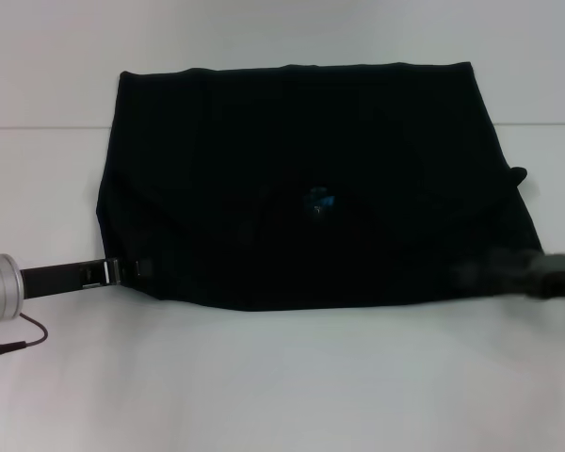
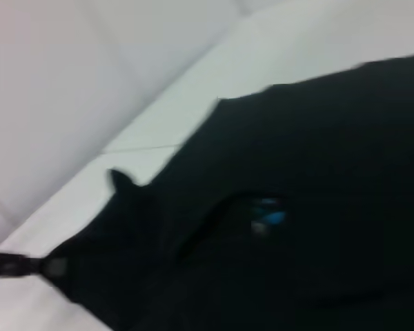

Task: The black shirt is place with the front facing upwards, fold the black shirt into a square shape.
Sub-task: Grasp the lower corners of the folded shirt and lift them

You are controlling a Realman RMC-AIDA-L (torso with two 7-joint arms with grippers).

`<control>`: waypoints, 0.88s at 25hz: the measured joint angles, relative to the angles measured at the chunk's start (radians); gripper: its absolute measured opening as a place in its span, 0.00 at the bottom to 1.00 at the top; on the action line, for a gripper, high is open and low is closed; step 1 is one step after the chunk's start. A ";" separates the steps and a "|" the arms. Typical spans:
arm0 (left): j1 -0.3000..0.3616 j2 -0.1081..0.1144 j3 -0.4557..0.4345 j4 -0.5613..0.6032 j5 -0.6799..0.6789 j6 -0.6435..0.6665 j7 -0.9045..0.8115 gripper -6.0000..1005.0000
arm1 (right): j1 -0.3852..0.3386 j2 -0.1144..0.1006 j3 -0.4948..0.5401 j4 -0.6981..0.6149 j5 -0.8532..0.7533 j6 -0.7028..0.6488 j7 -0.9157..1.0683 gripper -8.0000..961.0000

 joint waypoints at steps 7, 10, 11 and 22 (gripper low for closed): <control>-0.001 0.002 0.001 0.003 0.002 0.002 0.000 0.06 | 0.061 -0.095 -0.006 -0.261 -0.280 -0.070 0.684 0.95; -0.001 0.003 0.002 0.003 0.008 0.003 0.000 0.05 | 0.115 -0.112 0.002 -0.316 -0.442 -0.099 0.834 0.95; -0.001 0.003 0.001 0.003 0.012 0.003 0.000 0.05 | 0.132 -0.110 0.005 -0.328 -0.489 -0.101 0.848 0.95; -0.001 0.000 0.009 0.002 0.018 0.013 0.001 0.06 | 0.204 -0.074 -0.030 -0.236 -0.601 0.029 0.847 0.87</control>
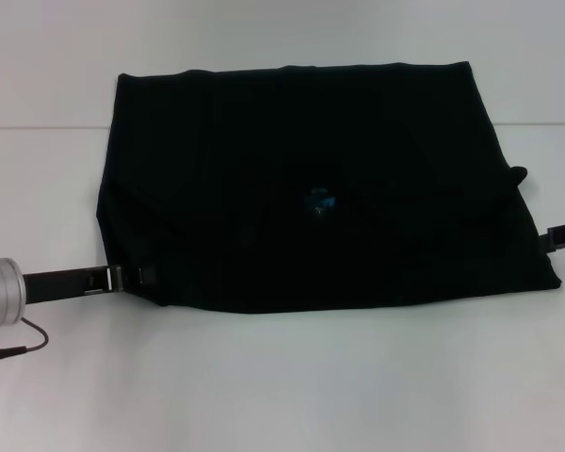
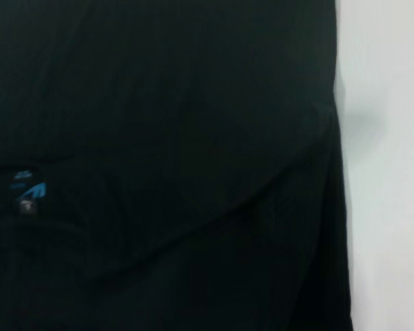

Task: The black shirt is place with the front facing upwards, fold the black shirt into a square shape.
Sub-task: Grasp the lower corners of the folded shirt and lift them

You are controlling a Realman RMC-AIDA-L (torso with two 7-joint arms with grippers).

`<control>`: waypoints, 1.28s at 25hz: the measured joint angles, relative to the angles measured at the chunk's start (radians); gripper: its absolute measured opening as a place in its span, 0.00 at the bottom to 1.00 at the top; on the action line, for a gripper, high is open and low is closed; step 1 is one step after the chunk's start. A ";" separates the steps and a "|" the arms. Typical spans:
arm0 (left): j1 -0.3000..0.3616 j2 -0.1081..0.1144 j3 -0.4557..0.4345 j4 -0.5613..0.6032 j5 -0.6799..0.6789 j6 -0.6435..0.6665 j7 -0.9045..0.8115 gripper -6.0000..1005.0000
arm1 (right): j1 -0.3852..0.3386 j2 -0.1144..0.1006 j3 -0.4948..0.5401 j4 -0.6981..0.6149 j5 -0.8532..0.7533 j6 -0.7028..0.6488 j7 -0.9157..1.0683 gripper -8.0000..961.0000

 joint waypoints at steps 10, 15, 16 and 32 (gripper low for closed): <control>-0.002 0.000 0.002 -0.003 -0.002 0.002 0.000 0.07 | 0.052 0.029 -0.039 0.125 0.009 0.141 -0.019 0.86; -0.002 -0.001 0.002 -0.004 -0.004 0.002 0.000 0.08 | 0.057 0.037 -0.044 0.127 0.010 0.151 -0.013 0.85; -0.002 0.000 0.001 -0.004 -0.005 0.002 0.000 0.08 | 0.056 0.038 -0.044 0.127 0.010 0.151 -0.012 0.85; -0.001 0.000 -0.004 -0.003 -0.009 0.001 -0.008 0.10 | 0.046 0.038 -0.043 0.128 0.014 0.162 -0.018 0.34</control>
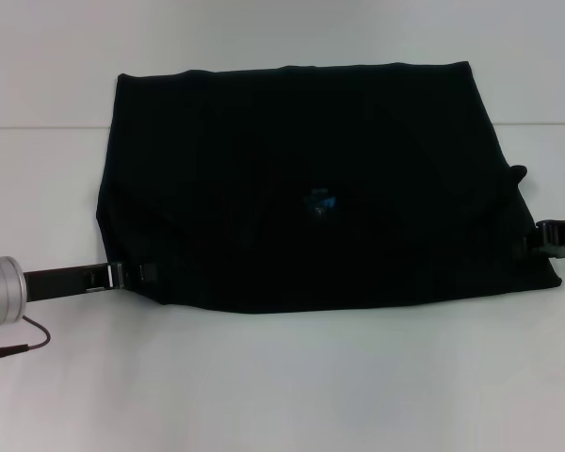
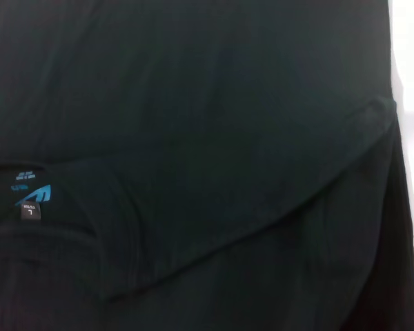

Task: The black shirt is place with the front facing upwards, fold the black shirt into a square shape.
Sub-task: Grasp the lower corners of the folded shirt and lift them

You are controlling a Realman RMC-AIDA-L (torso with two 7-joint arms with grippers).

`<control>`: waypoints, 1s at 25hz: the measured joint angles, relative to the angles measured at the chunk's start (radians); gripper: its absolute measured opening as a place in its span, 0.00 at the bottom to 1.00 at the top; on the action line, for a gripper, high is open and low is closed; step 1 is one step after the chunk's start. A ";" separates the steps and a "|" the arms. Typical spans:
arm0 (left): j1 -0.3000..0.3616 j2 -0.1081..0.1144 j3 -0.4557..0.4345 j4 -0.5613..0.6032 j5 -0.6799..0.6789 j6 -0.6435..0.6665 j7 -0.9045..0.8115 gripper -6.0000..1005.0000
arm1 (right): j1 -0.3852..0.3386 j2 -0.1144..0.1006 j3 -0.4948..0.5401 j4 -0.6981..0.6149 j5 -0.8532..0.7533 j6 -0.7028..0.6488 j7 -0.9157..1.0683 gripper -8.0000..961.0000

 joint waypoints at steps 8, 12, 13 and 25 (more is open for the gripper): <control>0.003 0.002 -0.004 0.004 -0.002 0.028 -0.002 0.10 | -0.001 -0.006 -0.002 0.000 -0.005 -0.019 -0.004 0.12; 0.010 0.006 -0.006 0.020 0.018 0.133 -0.010 0.11 | -0.016 -0.028 0.003 -0.015 -0.004 -0.112 -0.023 0.07; 0.013 0.007 -0.007 0.027 0.025 0.164 -0.015 0.11 | -0.021 -0.035 0.002 -0.020 -0.004 -0.144 -0.027 0.06; 0.054 0.040 -0.145 0.097 0.340 0.671 -0.098 0.12 | -0.144 -0.063 -0.006 -0.039 -0.020 -0.558 -0.183 0.07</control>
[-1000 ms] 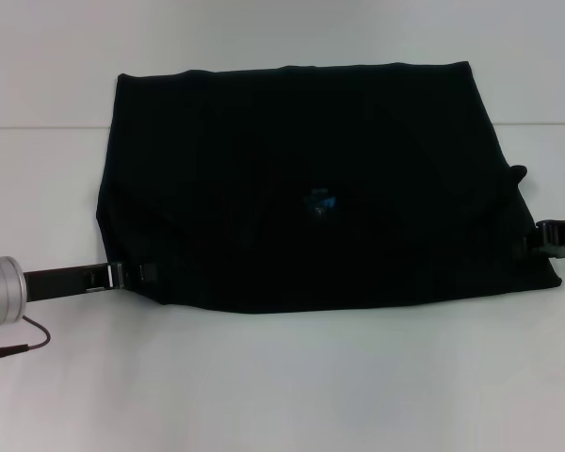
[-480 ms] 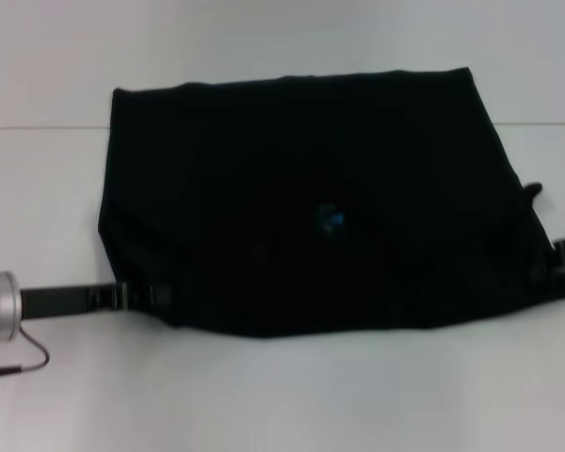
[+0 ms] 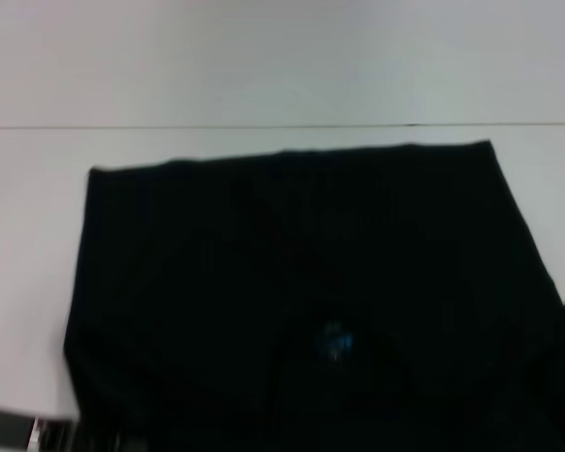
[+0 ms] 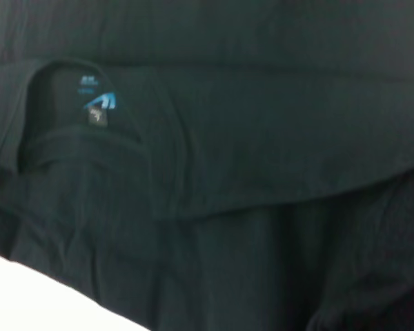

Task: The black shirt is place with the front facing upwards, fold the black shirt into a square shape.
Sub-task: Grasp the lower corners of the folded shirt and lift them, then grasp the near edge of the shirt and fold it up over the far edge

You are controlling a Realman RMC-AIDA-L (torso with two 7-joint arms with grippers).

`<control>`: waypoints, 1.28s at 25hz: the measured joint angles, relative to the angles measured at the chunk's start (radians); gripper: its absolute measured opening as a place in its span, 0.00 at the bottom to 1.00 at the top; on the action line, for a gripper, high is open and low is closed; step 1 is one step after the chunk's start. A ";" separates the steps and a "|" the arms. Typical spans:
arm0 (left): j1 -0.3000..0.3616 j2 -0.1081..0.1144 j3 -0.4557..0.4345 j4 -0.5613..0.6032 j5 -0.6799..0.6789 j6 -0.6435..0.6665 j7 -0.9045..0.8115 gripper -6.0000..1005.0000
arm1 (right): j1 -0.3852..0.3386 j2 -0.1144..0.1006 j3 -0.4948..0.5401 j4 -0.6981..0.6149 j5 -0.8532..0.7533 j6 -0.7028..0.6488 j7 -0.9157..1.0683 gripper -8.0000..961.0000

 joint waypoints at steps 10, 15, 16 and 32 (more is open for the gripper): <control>-0.028 0.004 0.001 0.006 0.076 0.034 -0.003 0.13 | -0.047 0.016 0.030 0.019 0.036 -0.038 -0.084 0.09; -0.071 0.023 -0.030 -0.018 -0.009 -0.037 -0.014 0.14 | -0.040 -0.019 0.174 0.090 0.186 -0.032 -0.103 0.09; -0.080 0.030 -0.050 -0.024 -0.038 -0.060 -0.022 0.14 | -0.039 -0.028 0.212 0.110 0.225 -0.022 -0.104 0.09; -0.109 0.029 -0.152 -0.273 -0.469 -0.718 0.205 0.16 | 0.043 0.157 0.289 0.237 0.742 0.680 -0.450 0.11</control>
